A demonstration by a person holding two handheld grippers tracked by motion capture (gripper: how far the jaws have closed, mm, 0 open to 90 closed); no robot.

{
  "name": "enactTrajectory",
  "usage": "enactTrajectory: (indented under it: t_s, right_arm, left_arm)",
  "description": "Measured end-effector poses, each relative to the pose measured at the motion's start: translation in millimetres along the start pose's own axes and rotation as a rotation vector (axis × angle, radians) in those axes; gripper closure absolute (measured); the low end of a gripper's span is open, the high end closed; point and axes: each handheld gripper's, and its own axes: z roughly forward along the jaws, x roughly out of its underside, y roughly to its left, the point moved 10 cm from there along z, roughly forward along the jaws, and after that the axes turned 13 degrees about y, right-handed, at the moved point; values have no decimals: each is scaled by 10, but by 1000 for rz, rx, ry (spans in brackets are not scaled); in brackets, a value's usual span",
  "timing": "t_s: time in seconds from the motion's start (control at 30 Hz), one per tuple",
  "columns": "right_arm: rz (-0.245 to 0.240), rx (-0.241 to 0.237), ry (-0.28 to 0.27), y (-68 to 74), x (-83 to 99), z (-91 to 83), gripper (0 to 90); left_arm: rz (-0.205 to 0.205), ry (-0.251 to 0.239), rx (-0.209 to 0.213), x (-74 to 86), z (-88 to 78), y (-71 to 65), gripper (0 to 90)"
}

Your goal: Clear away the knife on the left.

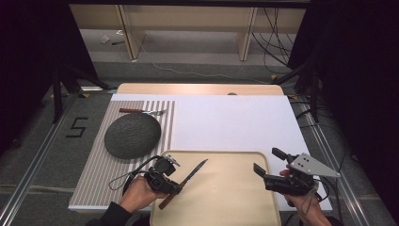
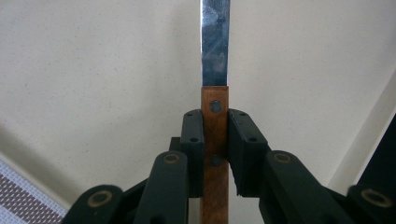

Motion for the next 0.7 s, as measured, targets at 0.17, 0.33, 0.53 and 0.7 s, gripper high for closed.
enactTrajectory:
  t_s: [0.17, 0.33, 0.53, 0.7]
  right_arm:
    - [1, 0, -1, -2, -1, -1, 164]
    - [2, -1, 0, -3, -1, -1, 164]
    - [5, 0, 1, -9, 1, -1, 164]
    - [7, -1, 1, -12, 0, -1, 164]
  left_arm:
    - [-14, 23, 3, 11, 98, -3, 770]
    - [-18, 44, -3, 15, 172, -6, 768]
    - [-19, 55, -7, 15, 216, -24, 767]
    - [-17, 53, 3, 8, 230, -46, 759]
